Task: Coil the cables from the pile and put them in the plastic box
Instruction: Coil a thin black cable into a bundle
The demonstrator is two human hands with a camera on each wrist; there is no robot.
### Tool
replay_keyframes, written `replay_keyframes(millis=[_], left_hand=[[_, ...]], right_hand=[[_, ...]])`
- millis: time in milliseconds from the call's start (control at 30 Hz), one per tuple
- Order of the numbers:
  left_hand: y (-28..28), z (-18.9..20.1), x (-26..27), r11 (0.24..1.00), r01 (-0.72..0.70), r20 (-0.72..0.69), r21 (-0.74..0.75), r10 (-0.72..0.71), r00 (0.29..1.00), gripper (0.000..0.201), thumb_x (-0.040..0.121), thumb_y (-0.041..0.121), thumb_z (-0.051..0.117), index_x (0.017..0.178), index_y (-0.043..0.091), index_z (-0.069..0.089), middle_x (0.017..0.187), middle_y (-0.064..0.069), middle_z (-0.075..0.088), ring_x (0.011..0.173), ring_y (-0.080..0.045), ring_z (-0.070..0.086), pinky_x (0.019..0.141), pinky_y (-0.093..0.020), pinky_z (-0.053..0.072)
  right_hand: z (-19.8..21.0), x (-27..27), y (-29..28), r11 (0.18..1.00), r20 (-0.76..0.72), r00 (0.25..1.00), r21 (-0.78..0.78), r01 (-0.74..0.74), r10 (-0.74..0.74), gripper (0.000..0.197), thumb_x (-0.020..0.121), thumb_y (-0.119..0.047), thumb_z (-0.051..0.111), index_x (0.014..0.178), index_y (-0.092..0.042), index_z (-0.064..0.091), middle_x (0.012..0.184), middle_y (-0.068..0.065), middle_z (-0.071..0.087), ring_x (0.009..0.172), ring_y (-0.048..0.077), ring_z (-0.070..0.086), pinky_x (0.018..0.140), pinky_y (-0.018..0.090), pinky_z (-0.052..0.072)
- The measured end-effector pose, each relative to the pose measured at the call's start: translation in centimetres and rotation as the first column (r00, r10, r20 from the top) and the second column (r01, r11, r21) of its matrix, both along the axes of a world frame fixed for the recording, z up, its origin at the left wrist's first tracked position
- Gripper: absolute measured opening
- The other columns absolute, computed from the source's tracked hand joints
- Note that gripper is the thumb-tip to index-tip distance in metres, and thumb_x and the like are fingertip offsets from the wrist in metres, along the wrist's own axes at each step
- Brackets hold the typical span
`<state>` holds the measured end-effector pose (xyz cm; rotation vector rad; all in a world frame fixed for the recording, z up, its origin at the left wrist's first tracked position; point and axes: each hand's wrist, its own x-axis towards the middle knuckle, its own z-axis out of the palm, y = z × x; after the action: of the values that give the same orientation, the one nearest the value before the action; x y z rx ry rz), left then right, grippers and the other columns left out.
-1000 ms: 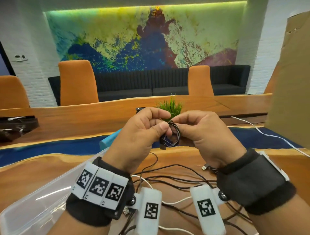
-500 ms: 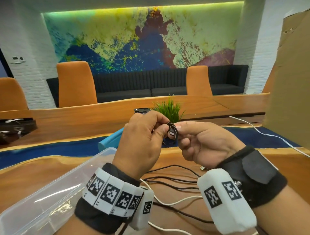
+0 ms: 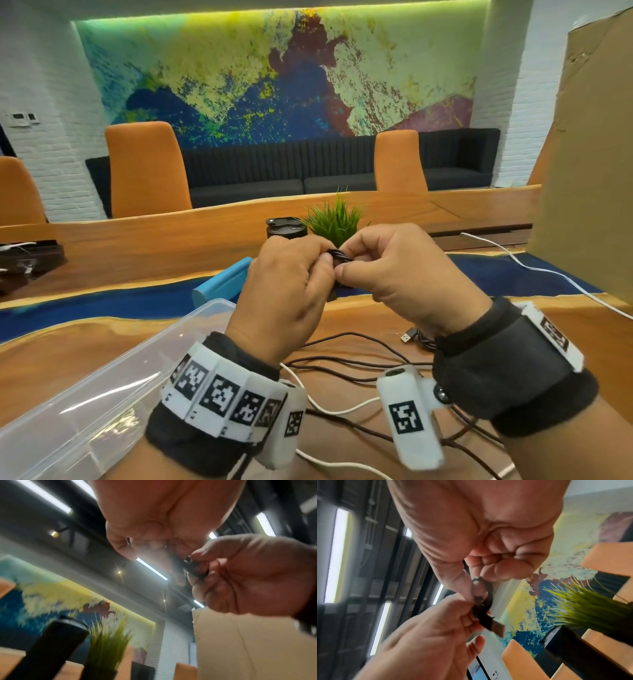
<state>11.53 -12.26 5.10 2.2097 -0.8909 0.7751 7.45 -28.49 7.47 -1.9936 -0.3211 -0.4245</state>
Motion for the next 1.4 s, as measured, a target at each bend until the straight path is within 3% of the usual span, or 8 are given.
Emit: replay_keyframes(millis=[200,633,900,1000,1100,1200,1267,1400], left_hand=[[0.3,0.1,0.4,0.959,0.165,-0.275,-0.229,-0.226,0.935,0.018,0.100,0.022,0.052,0.099,0.024,0.070,0.090,0.003,0.071,0.086,-0.014,0.067,0.079,-0.042,0.056],[0.7,0.4,0.0,0.953,0.265,0.077,-0.147,-0.256,0.964,0.014,0.089,0.027,0.064,0.096,0.020,0.074,0.082,0.008,0.068,0.076,-0.013,0.063,0.064,-0.030,0.053],[1.1,0.4,0.6,0.927,0.231,-0.170,-0.294,-0.288,0.942,0.016,0.094,0.029,0.056,0.091,0.021,0.071,0.081,0.006,0.068,0.078,-0.010,0.061,0.068,-0.026,0.050],[-0.2,0.3,-0.1,0.781,0.206,-0.415,-0.590,-0.512,0.752,0.015,0.092,0.026,0.059,0.083,0.021,0.069,0.076,0.004,0.063,0.075,-0.014,0.054,0.065,-0.027,0.042],[-1.6,0.3,-0.8,0.462,-0.079,-0.466,-0.883,-0.848,0.252,0.015,0.087,0.033,0.058,0.079,0.021,0.063,0.071,0.006,0.054,0.071,-0.012,0.050,0.063,-0.029,0.033],[-2.6,0.0,-1.0,0.399,-0.249,-0.434,-0.882,-0.895,0.104,0.020,0.091,0.037,0.053,0.080,0.023,0.062,0.071,0.008,0.053,0.073,-0.010,0.049,0.063,-0.028,0.032],[-2.7,-0.2,-0.9,0.459,-0.231,-0.504,-0.858,-0.839,0.202,0.021,0.094,0.037,0.053,0.082,0.023,0.064,0.072,0.008,0.056,0.075,-0.011,0.053,0.064,-0.029,0.033],[-2.1,-0.5,-1.0,0.802,0.011,-0.569,-0.598,-0.434,0.698,0.026,0.101,0.039,0.049,0.097,0.027,0.072,0.097,0.002,0.072,0.100,-0.020,0.065,0.079,-0.034,0.043]], right_hand=[[0.0,0.5,-0.7,0.996,-0.201,0.977,0.078,-0.053,0.068,0.009,0.087,-0.018,0.066,0.084,-0.010,0.070,0.088,0.008,0.068,0.082,0.012,0.063,0.068,0.025,0.050],[0.2,0.4,-2.9,0.781,-0.311,0.776,0.522,-0.343,0.549,0.032,0.070,-0.031,0.081,0.092,-0.010,0.072,0.090,0.013,0.061,0.080,0.022,0.060,0.075,0.036,0.047],[1.0,-0.2,-1.9,0.940,-0.089,0.976,0.300,-0.163,0.198,0.015,0.085,-0.004,0.068,0.099,-0.006,0.070,0.085,0.012,0.073,0.068,0.016,0.065,0.058,0.027,0.053],[0.7,0.2,-1.7,0.982,0.004,0.998,0.176,-0.067,0.067,0.010,0.086,-0.001,0.068,0.091,-0.009,0.070,0.083,0.011,0.072,0.067,0.012,0.066,0.060,0.028,0.056],[0.2,0.6,-1.5,0.998,0.063,0.997,0.046,-0.048,0.045,0.010,0.085,-0.002,0.068,0.090,-0.010,0.070,0.083,0.006,0.071,0.071,0.011,0.067,0.062,0.026,0.057],[0.0,0.9,-2.2,0.995,0.112,0.994,-0.094,0.028,-0.018,0.010,0.083,-0.005,0.070,0.087,-0.014,0.071,0.081,0.001,0.070,0.075,0.015,0.067,0.066,0.032,0.059],[0.1,0.9,-2.6,0.988,0.115,0.993,-0.143,0.055,-0.039,0.011,0.082,-0.006,0.071,0.085,-0.016,0.071,0.079,-0.001,0.069,0.073,0.012,0.065,0.065,0.029,0.057],[0.7,0.2,-2.4,0.999,0.055,0.998,-0.027,-0.033,0.034,0.012,0.084,-0.017,0.072,0.096,-0.016,0.070,0.084,0.007,0.072,0.075,0.017,0.068,0.057,0.022,0.054]])
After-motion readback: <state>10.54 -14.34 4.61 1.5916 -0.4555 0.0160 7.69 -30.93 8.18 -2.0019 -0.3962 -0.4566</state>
